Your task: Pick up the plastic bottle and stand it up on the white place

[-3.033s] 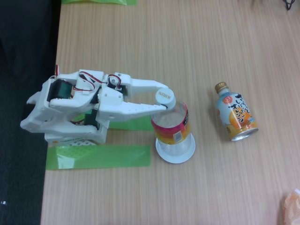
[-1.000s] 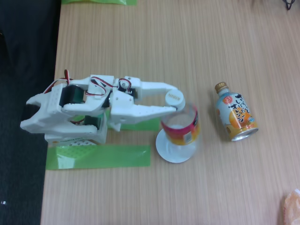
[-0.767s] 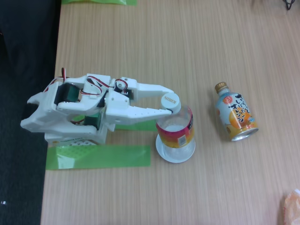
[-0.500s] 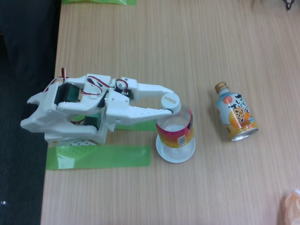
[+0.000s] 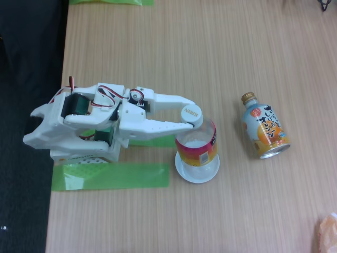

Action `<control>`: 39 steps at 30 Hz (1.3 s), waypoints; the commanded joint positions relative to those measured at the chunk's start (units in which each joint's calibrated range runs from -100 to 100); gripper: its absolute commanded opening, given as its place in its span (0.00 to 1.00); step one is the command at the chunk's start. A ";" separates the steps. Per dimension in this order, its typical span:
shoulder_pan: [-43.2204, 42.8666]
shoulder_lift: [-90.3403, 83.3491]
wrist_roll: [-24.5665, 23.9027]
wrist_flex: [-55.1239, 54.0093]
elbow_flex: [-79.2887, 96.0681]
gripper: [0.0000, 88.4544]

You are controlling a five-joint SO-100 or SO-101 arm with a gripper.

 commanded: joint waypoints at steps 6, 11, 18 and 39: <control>0.08 0.33 -0.34 0.02 -2.86 0.04; 0.08 0.59 -0.34 0.02 -2.86 0.04; 0.01 0.92 -0.39 0.02 -2.68 0.04; 0.01 1.01 -0.39 0.02 -3.13 0.04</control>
